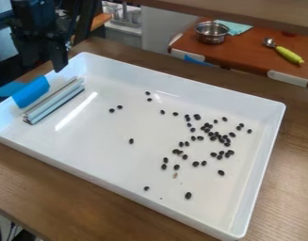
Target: Sweep into pile
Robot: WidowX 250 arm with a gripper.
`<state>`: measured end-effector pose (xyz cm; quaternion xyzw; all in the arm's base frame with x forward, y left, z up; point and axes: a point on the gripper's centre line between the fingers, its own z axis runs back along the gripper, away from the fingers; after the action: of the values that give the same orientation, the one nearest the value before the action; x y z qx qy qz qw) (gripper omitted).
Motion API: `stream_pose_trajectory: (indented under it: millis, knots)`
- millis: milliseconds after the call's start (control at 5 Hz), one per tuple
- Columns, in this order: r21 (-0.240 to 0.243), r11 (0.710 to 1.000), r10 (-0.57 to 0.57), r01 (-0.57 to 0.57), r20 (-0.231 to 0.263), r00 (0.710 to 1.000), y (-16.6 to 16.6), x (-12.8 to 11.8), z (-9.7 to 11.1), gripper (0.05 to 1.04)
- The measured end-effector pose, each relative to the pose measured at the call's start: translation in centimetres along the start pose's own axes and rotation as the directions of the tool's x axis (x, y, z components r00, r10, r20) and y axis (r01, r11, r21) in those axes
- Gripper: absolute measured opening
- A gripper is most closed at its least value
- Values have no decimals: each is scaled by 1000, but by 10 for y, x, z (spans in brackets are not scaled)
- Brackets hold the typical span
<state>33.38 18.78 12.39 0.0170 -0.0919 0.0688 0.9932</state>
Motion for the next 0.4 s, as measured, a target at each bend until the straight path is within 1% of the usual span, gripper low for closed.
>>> stream_pose_trajectory:
  millis: [200,400]
  knots:
    - [-20,1000,4,-5,-46,999,-3,-8,-15,1001]
    - [-25,1000,18,-19,-47,999,-3,-9,-23,1001]
